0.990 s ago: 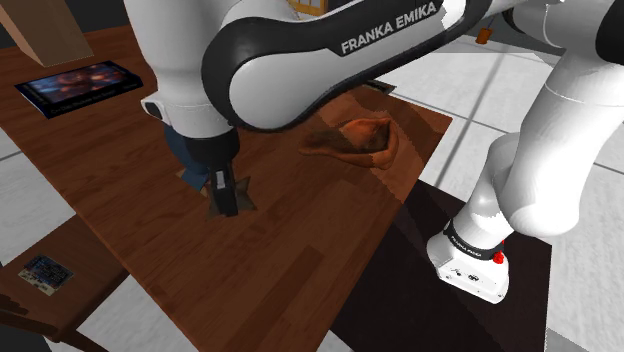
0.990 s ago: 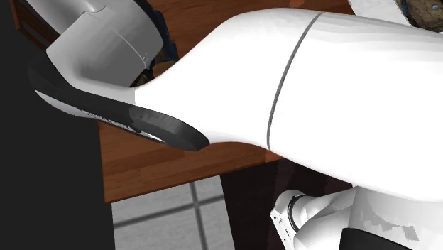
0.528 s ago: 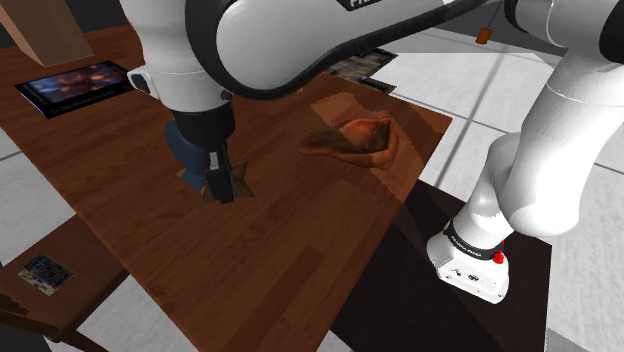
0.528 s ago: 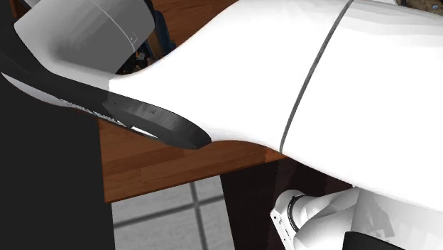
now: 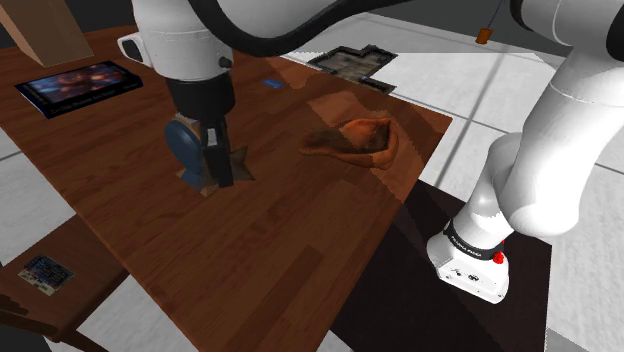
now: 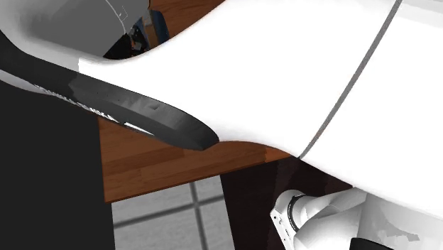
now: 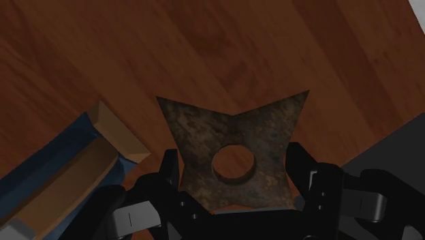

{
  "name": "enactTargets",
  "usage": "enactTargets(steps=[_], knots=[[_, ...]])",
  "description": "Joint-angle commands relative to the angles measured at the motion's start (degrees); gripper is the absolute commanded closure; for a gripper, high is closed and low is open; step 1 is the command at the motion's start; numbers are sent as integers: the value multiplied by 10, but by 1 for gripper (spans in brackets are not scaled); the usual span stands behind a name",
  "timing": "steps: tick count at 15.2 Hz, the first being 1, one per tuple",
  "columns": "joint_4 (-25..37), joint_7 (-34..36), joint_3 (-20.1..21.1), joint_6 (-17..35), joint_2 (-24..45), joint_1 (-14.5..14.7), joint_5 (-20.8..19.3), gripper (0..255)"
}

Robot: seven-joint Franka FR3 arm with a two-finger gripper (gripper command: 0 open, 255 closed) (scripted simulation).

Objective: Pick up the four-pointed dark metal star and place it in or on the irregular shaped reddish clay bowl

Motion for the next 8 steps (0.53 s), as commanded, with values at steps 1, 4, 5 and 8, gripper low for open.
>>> enactTargets(steps=[1, 4, 5, 8], knots=[[-36, -22, -7, 6, -33, -13, 14, 255], [-101, -65, -26, 17, -91, -34, 37, 255], [-121, -80, -33, 20, -110, -39, 43, 255], [-175, -123, -56, 24, -161, -54, 58, 255]])
